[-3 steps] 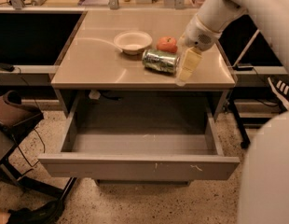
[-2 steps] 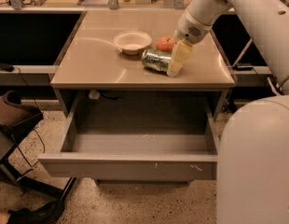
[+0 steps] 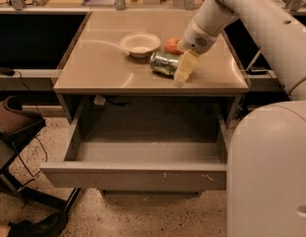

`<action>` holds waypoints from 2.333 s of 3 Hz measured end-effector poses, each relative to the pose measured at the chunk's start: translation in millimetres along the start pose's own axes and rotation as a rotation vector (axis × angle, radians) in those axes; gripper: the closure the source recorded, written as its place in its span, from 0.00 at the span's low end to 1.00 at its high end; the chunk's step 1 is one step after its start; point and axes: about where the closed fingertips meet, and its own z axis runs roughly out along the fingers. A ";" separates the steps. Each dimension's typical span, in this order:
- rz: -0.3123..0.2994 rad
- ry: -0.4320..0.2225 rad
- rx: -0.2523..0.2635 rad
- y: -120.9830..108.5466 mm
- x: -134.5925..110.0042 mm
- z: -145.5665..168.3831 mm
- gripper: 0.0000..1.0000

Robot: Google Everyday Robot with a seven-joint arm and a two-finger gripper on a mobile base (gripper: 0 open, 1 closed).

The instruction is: Place green can into top drawer

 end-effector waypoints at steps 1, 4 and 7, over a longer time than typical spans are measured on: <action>-0.007 -0.006 -0.064 2.2 -4.9 32.3 0.00; -0.006 -0.006 -0.065 1.9 -4.7 33.5 0.65; 0.005 0.011 -0.014 37.7 38.4 2.3 1.00</action>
Offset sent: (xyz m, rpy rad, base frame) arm 0.0016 0.0171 -0.0241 0.0127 0.0475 0.0321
